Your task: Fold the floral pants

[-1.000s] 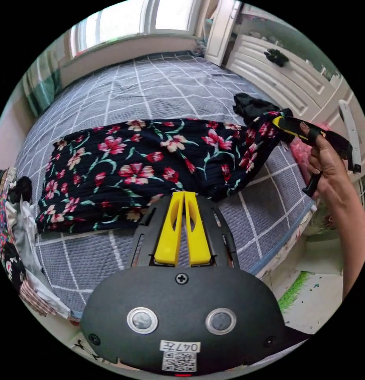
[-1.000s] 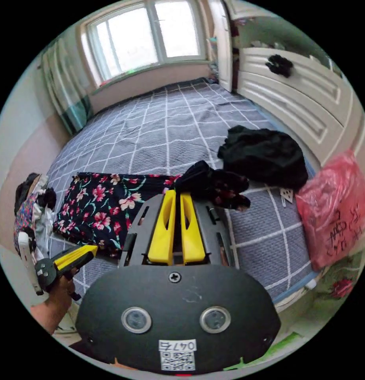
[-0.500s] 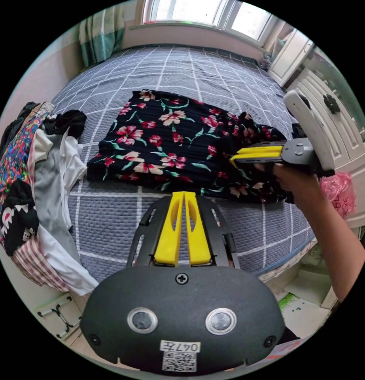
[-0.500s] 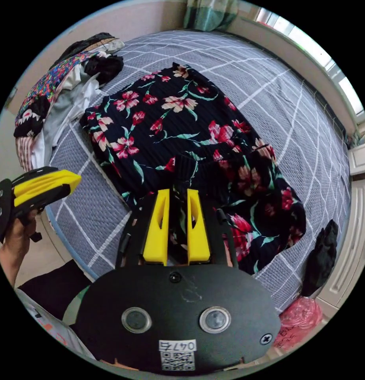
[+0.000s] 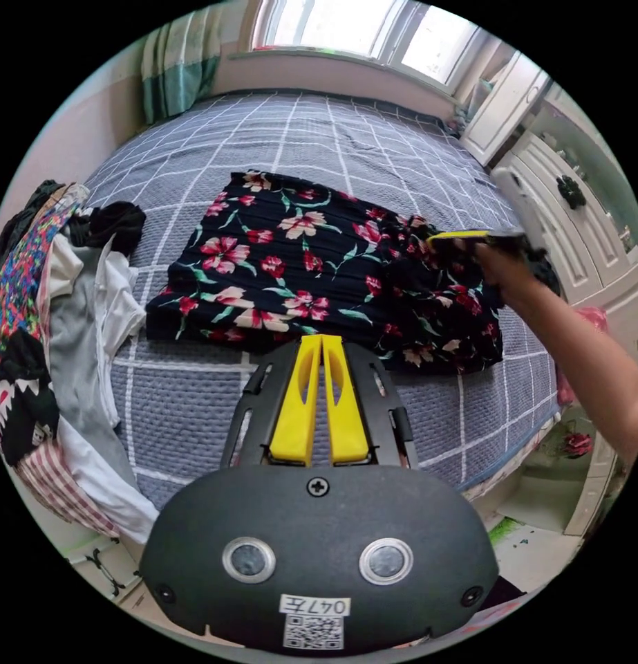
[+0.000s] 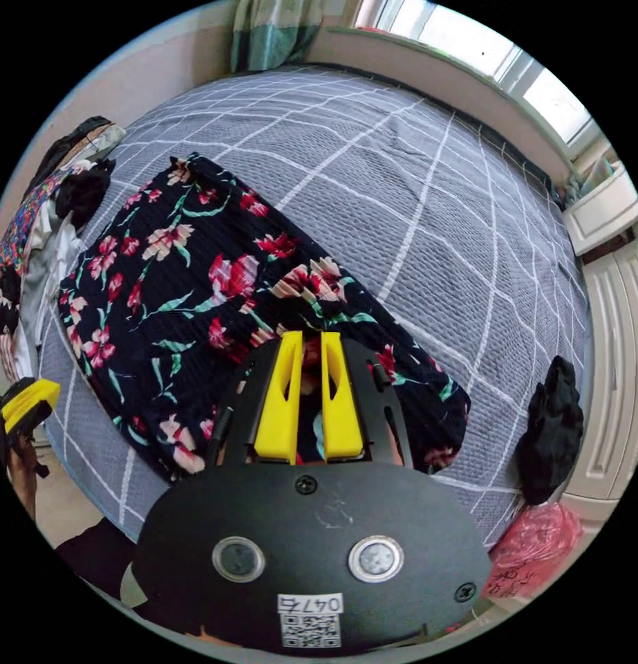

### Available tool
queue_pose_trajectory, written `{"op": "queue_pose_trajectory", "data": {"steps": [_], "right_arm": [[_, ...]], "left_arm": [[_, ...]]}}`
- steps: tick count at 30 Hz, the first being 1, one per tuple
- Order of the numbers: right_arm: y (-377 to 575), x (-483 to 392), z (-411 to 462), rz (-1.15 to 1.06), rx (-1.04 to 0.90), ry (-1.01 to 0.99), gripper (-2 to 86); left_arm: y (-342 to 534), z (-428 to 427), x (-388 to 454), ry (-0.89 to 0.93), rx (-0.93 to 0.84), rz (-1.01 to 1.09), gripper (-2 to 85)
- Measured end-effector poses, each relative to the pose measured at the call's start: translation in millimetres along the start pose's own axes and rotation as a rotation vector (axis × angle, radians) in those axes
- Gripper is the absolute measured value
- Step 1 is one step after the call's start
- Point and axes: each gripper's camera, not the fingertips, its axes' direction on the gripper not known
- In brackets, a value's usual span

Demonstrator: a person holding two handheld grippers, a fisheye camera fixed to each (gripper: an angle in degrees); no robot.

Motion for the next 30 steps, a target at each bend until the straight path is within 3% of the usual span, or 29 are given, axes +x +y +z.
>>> {"op": "queue_pose_trajectory", "data": {"steps": [3, 7, 11, 14, 18, 22, 26, 30], "right_arm": [[-21, 11, 28, 0.000, -0.074, -0.068, 1.3], [6, 52, -27, 0.028, 0.087, -0.159, 2.9], [64, 127, -59, 0.055, 0.126, -0.015, 6.2], [86, 168, -31, -0.044, 0.048, -0.059, 7.0], [83, 189, 4, -0.185, 0.015, -0.102, 6.3], [63, 223, 18, -0.222, 0.074, -0.191, 3.4], [50, 232, 51, -0.377, -0.026, -0.199, 0.1], [33, 268, 34, -0.339, 0.107, -0.254, 0.5]], "left_arm": [[-17, -3, 30, 0.065, 0.056, 0.084, -0.8], [-51, -2, 98, 0.200, 0.083, 0.215, -0.7], [-67, 17, 202, 0.083, 0.064, 0.342, -0.5], [-81, 44, 260, 0.023, 0.043, 0.414, -0.4], [-97, 101, 287, 0.022, -0.122, 0.357, -0.4], [-80, 111, 296, -0.004, -0.124, 0.304, -0.6], [-65, 136, 309, -0.040, -0.186, 0.243, -0.7], [-62, 144, 316, -0.024, -0.151, 0.186, -0.6]]}}
